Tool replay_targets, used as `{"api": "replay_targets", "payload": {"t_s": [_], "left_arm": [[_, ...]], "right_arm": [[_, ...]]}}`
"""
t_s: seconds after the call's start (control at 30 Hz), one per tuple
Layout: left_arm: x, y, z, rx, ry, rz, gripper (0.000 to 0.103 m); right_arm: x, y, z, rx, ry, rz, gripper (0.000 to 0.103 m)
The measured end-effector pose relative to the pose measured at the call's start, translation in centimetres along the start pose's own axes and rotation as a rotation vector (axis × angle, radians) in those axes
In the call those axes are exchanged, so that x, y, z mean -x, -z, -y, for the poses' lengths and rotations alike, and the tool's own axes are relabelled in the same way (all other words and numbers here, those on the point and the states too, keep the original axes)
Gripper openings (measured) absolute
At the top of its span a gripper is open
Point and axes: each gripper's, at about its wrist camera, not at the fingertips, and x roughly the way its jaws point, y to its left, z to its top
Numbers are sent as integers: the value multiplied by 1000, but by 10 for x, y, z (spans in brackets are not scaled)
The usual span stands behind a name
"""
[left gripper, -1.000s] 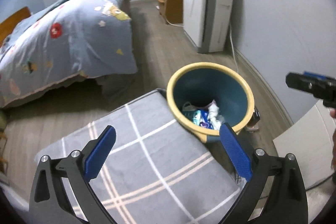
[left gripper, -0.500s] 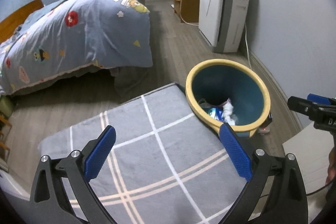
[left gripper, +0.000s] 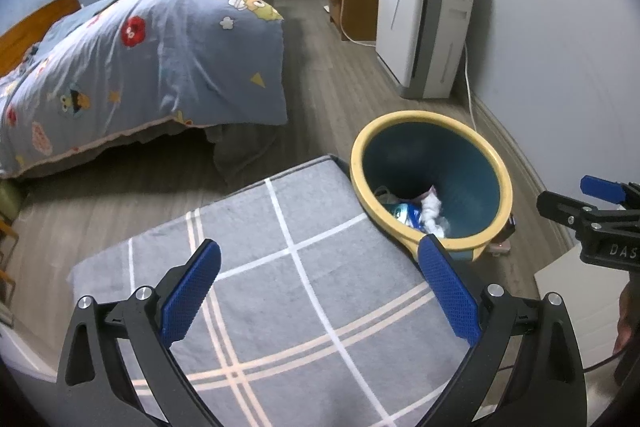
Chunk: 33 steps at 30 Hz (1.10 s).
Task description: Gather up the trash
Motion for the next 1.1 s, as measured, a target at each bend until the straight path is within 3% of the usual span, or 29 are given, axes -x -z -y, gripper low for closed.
{"api": "replay_targets", "payload": {"t_s": [1.1], "left_arm": [[0,-1,2,-2,5,-5,98]], "right_arm": [[0,1,-1,16,9,-6,97]]}}
